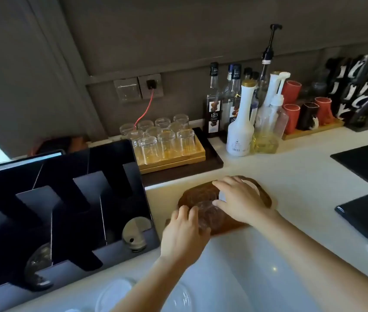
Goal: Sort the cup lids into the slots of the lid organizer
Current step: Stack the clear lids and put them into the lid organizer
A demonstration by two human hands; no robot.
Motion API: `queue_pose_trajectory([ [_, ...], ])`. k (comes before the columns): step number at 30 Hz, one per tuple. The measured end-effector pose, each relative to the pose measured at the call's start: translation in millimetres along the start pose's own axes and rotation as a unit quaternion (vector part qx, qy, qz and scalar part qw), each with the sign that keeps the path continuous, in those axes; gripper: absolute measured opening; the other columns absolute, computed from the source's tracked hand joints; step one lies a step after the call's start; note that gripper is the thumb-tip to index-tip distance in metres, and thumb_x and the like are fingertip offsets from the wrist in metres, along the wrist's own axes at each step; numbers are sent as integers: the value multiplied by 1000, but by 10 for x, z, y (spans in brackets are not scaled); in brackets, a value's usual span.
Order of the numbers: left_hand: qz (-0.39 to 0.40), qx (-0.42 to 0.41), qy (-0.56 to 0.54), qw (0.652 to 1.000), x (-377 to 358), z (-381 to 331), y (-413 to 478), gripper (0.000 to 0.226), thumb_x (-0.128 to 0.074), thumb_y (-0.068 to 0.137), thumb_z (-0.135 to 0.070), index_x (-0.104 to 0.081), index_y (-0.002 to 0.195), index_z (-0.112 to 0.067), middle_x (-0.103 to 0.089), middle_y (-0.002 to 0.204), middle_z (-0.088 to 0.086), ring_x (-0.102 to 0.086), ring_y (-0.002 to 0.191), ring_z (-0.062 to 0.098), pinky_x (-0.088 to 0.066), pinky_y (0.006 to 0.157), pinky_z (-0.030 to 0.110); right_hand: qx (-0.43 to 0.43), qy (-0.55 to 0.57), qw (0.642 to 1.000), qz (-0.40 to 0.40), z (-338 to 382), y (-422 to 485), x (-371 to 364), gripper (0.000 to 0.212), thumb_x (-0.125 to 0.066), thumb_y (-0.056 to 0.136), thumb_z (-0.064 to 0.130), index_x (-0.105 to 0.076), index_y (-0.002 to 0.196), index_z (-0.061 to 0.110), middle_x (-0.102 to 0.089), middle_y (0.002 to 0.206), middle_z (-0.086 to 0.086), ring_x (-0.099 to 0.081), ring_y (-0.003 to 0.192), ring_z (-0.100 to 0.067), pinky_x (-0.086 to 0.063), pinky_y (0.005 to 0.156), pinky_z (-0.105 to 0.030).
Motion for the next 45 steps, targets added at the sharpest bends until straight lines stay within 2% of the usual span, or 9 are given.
queue_pose_trajectory([
  [7, 38, 149, -52, 987, -251, 22, 176, 99, -57, 65, -83, -42, 142, -23, -47, 141, -1, -37, 133, 23, -47, 103, 42, 21, -46, 998, 49, 87, 400, -188, 69, -57, 85, 66, -52, 135, 18, -54, 137, -2, -46, 128, -24, -40, 104, -37],
  [11, 38, 162, -28, 986, -306, -10, 279, 97, -58, 57, -88, -51, 130, -25, -50, 134, 0, -39, 129, 26, -41, 107, 41, 17, -81, 995, 62, 130, 495, -257, 88, -51, 73, 82, -53, 128, 14, -59, 128, -7, -50, 121, -29, -38, 103, -39],
  [18, 10, 182, -53, 982, -362, -41, 353, 83, -55, 62, -82, -57, 125, -28, -52, 130, -1, -42, 125, 26, -38, 107, 42, 15, -28, 998, 60, 108, 566, -356, 73, -61, 74, 69, -54, 121, 14, -61, 117, -7, -52, 109, -27, -47, 90, -36],
  [25, -1, 199, -114, 973, -324, 31, 353, 79, -71, 61, -66, -50, 126, -28, -57, 127, -4, -45, 122, 25, -36, 101, 40, -6, 96, 992, -85, -99, 423, -84, 65, -77, 72, 51, -56, 124, 18, -56, 125, -1, -47, 116, -25, -44, 94, -37],
  [30, 11, 225, -210, 951, -306, 45, 379, 84, -81, 64, -48, -41, 135, -29, -65, 124, -4, -49, 123, 24, -40, 105, 44, -36, 125, 986, -107, -182, 225, -101, 67, -82, 68, 49, -57, 123, 20, -56, 124, 1, -49, 113, -24, -46, 90, -36],
  [33, -3, 237, -337, 911, -297, 62, 372, 79, -87, 68, -36, -43, 134, -28, -69, 113, -7, -63, 105, 17, -53, 84, 31, -15, 121, 986, -110, -150, 133, -132, 68, -84, 65, 48, -58, 121, 21, -55, 122, 2, -49, 112, -22, -44, 91, -33],
  [36, -18, 236, -409, 881, -250, 90, 392, 69, -83, 75, -12, -47, 132, -25, -70, 109, -8, -65, 94, 6, -50, 69, 17, 10, 131, 983, -125, -120, 68, -129, 67, -86, 63, 43, -59, 120, 21, -55, 120, 2, -49, 111, -22, -42, 95, -32],
  [39, -39, 253, -471, 844, -235, 138, 397, 61, -82, 75, -3, -53, 125, -23, -72, 103, -2, -70, 93, 14, -61, 78, 31, 23, 137, 984, -112, -91, 11, -114, 70, -86, 63, 42, -58, 123, 21, -53, 124, 3, -46, 114, -20, -42, 98, -33],
  [45, 30, 248, -687, 682, -62, 87, 318, 36, -59, 84, 20, -66, 114, 0, -76, 104, 25, -75, 96, 36, -63, 86, 47, 39, 220, 972, -71, 8, -126, -55, 75, -86, 67, 40, -51, 133, 28, -42, 133, 15, -39, 123, -4, -34, 98, -20],
])
Point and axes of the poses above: each hand's wrist, its own y-axis towards the middle knuckle, its own x-axis out of the back of the hand, z = x × y, the point moved 1 cm from there along y, towards the middle knuckle
